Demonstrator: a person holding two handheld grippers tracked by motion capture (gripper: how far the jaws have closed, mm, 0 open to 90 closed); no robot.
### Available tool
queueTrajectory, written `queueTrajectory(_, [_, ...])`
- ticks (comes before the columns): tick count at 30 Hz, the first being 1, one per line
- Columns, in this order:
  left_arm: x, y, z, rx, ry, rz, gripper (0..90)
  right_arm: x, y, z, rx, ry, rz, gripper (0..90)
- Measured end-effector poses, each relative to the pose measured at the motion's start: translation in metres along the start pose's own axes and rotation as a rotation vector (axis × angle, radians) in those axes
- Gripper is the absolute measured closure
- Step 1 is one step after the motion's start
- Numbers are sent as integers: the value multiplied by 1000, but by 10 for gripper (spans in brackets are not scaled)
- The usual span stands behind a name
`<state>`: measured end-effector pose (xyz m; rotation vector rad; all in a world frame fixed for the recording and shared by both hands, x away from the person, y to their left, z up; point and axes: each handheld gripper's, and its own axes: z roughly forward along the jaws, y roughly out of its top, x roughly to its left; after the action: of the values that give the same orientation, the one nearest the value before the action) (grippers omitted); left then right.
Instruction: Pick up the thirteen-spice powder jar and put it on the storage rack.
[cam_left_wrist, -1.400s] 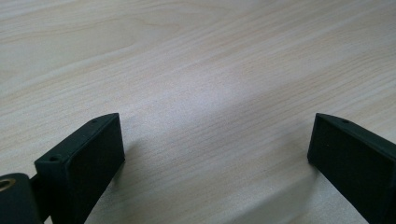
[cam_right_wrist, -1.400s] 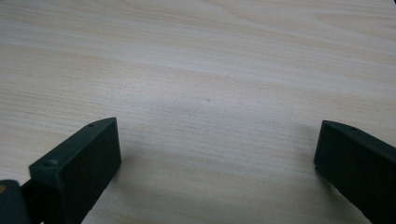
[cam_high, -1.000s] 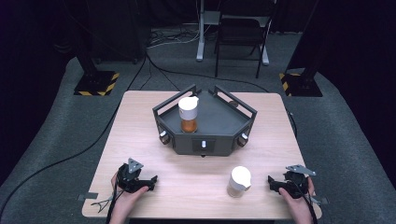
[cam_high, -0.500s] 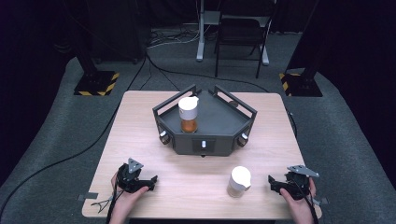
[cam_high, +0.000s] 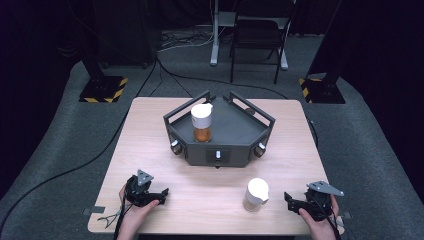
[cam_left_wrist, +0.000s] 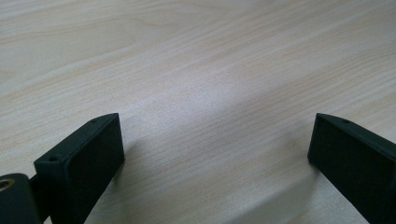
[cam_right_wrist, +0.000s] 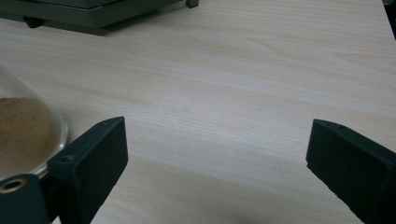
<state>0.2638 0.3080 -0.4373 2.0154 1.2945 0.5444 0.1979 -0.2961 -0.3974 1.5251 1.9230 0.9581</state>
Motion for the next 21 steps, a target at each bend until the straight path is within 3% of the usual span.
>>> queueTrajectory(9, [0, 0, 0, 1, 0, 0, 33, 6, -3, -17, -26, 57, -10, 60])
queueTrajectory(21, [0, 0, 0, 1, 0, 0, 33, 16, -1, -31, -43, 134, -70, 78])
